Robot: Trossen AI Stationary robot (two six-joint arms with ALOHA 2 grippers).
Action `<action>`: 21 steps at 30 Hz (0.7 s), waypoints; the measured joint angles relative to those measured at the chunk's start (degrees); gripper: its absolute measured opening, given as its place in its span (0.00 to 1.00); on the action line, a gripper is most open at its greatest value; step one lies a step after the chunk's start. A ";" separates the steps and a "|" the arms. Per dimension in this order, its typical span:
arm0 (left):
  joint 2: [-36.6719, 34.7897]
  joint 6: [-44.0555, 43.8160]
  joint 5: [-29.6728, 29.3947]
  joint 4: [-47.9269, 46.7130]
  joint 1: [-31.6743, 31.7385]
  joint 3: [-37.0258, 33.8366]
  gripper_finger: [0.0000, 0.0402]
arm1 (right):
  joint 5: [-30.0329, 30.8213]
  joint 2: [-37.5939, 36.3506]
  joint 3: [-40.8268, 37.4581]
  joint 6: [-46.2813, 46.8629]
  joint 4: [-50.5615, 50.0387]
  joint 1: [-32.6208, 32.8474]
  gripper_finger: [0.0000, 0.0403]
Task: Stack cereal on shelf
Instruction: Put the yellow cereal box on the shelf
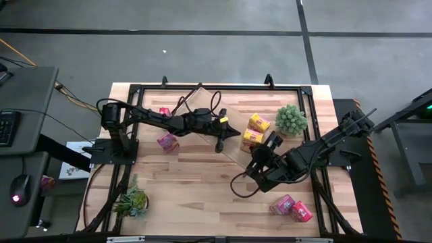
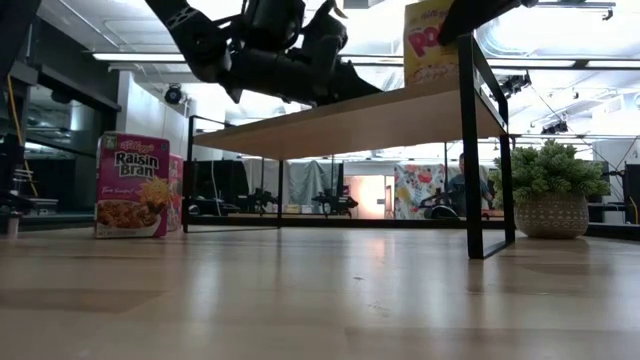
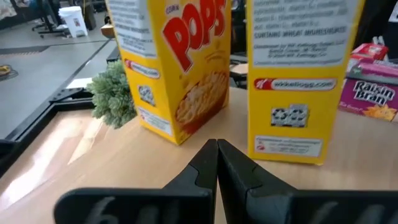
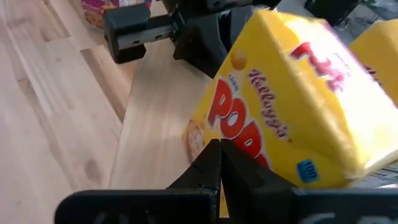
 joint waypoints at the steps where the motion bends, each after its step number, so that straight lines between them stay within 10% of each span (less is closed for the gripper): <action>1: 0.00 0.14 0.01 -0.25 0.20 0.00 0.00 | 0.25 0.02 0.00 0.02 -0.01 -0.18 0.00; 21: -0.02 1.44 3.14 -4.24 4.13 0.00 0.00 | 4.50 2.86 -0.02 6.13 3.17 -4.49 0.00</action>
